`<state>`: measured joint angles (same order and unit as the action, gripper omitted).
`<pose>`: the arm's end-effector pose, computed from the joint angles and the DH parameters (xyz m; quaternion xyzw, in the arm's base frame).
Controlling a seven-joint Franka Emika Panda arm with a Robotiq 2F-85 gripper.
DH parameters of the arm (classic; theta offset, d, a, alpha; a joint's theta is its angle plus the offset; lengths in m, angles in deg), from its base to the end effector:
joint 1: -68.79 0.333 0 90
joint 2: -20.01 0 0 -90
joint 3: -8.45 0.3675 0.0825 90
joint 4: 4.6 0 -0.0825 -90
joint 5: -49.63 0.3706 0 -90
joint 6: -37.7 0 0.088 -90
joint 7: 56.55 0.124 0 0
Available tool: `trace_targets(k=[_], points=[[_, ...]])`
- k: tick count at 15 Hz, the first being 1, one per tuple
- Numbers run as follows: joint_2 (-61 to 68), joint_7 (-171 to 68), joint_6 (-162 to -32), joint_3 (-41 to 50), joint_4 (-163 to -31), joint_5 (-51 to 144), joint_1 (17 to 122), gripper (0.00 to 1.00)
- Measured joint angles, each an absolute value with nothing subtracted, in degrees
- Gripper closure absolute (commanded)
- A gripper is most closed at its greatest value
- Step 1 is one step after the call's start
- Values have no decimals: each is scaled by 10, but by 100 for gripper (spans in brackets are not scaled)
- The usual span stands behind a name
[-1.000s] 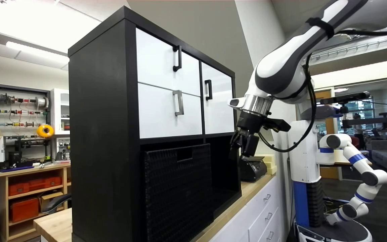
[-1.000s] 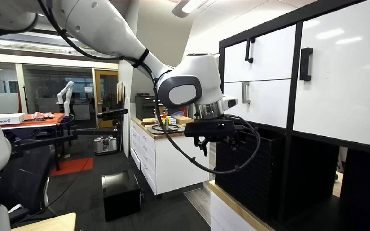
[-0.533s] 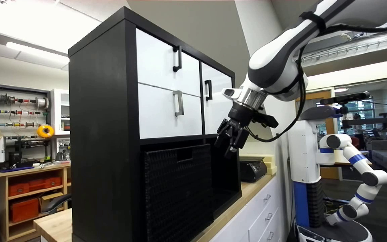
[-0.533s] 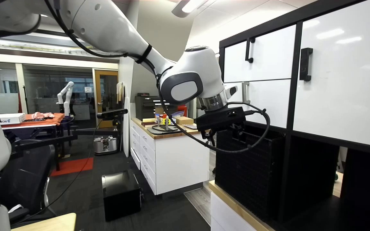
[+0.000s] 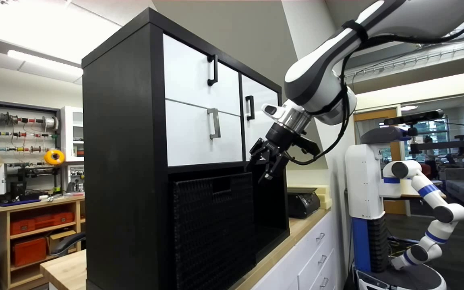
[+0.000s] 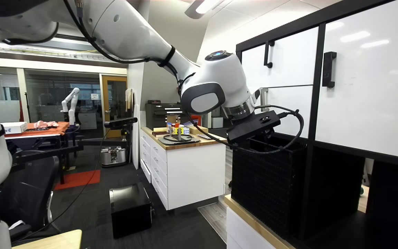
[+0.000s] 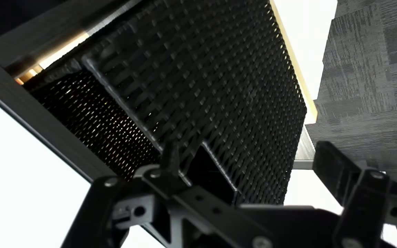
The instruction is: Pull the box under the cabinet
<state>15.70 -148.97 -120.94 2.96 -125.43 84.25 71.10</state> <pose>0.5964 -0.0528 0.4876 0.8148 0.4768 0.3191 0.0834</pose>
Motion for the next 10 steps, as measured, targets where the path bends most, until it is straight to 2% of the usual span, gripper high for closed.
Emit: trace_targets(k=[10], points=[[69, -1586, -1212, 33, -1164, 915, 710, 0]])
